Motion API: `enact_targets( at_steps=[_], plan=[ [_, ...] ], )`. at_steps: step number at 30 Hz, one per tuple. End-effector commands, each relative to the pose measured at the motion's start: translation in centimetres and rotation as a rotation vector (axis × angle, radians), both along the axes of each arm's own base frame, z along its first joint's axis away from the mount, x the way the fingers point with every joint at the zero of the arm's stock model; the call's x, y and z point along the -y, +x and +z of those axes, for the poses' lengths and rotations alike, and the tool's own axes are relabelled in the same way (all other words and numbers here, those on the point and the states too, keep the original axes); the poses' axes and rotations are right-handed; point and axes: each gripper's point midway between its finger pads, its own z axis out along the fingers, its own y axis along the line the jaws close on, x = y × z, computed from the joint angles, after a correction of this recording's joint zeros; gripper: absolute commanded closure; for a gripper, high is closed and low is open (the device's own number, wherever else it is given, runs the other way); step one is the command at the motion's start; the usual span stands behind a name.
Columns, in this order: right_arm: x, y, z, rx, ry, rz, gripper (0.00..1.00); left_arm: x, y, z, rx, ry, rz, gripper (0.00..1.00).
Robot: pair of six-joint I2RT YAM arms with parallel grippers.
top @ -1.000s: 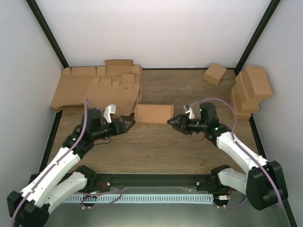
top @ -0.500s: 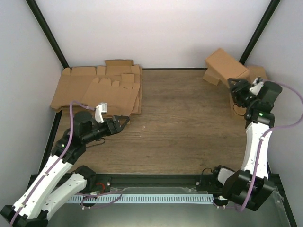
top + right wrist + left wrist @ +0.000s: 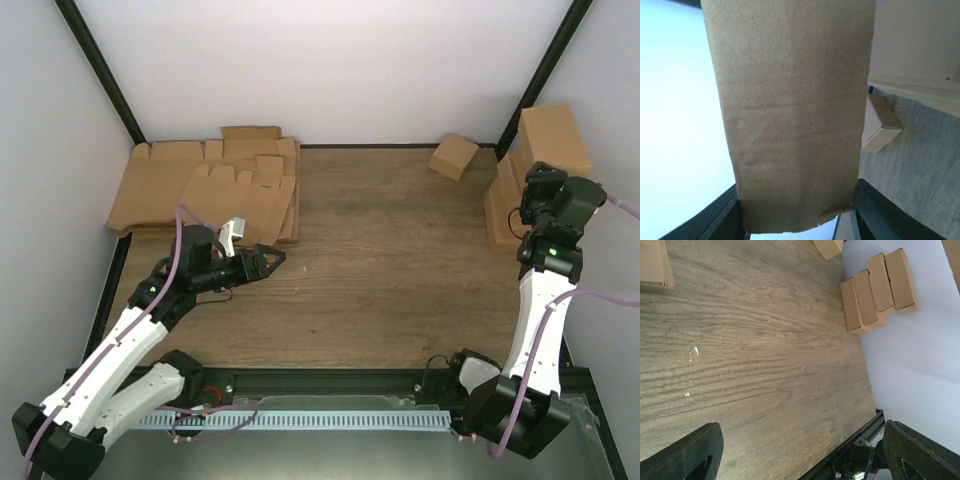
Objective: Fold the paper box
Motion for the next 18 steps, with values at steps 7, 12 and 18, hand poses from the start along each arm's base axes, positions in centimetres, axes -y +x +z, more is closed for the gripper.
enact_targets(
  at_steps=[7,12,18],
  plan=[
    [4.8,2.1,-0.1,-0.032,0.074,-0.184,0.51,0.7,0.0,0.1,-0.01,-0.008,-0.038,0.1],
    [6.1,3.5,-0.6,-0.029,0.084,-0.172,0.51,0.6,0.0,0.0,-0.024,-0.001,-0.038,0.1],
    [9.0,4.3,-3.2,-0.122,0.121,-0.114,0.5,0.6,0.0,-0.5,-0.055,0.024,-0.039,0.1]
  ],
)
